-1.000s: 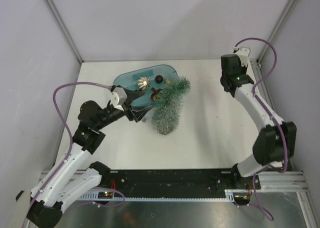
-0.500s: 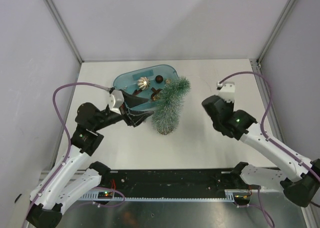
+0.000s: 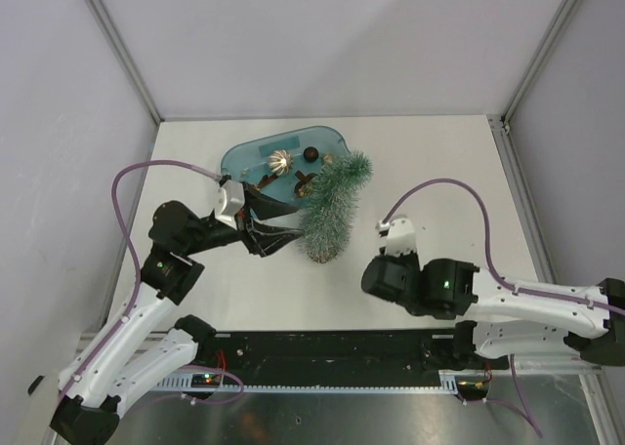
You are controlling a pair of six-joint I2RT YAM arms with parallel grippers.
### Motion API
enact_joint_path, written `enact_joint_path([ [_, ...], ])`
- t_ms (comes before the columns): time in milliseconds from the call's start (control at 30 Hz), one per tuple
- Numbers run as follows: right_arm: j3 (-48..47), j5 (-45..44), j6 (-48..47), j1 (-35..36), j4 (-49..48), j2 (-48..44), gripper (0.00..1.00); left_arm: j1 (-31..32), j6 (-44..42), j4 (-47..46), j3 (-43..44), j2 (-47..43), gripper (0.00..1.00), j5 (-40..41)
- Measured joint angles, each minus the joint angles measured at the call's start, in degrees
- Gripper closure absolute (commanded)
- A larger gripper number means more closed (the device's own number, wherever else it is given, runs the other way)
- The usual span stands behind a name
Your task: Decorate the small christmas tree
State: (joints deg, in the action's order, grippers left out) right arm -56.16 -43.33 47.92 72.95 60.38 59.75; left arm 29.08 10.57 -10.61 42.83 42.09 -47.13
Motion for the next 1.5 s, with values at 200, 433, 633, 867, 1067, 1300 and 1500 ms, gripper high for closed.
enact_joint_path([
  [200,-0.4,2.3,-1.7,12.1,-6.4,1.2,0.88,0.0,0.0,-0.9,-1.0,0.0,0.42,0.4],
  [433,-4.0,4.0,-10.3,14.9,-18.6,3.0,0.84,-0.2,-0.1,-0.9,-3.3,-0.6,0.41,0.4],
  [633,-7.1,0.0,-5.4,0.9,-14.0,1.5,0.56,-0.7,-0.1,-0.9,-4.7,-1.8,0.41,0.4],
  [867,-4.8,0.9,-2.6,-25.0,-12.0,-3.1,0.38,-1.3,-0.1,-0.9,-5.0,-2.9,0.41,0.3],
  [1067,-2.8,7.7,-5.0,-41.8,-18.3,6.9,0.33,-1.7,-0.1,-0.9,-5.5,-3.5,0.41,0.2],
  [1300,1.8,19.6,-5.6,-52.0,-30.1,18.4,0.34,-2.0,-0.1,-0.9,-5.6,-3.7,0.4,0.1],
  [1500,2.0,29.4,-4.8,-57.8,-39.9,27.1,0.36,-2.2,-0.1,-0.9,-5.6,-4.4,0.4,0.0],
])
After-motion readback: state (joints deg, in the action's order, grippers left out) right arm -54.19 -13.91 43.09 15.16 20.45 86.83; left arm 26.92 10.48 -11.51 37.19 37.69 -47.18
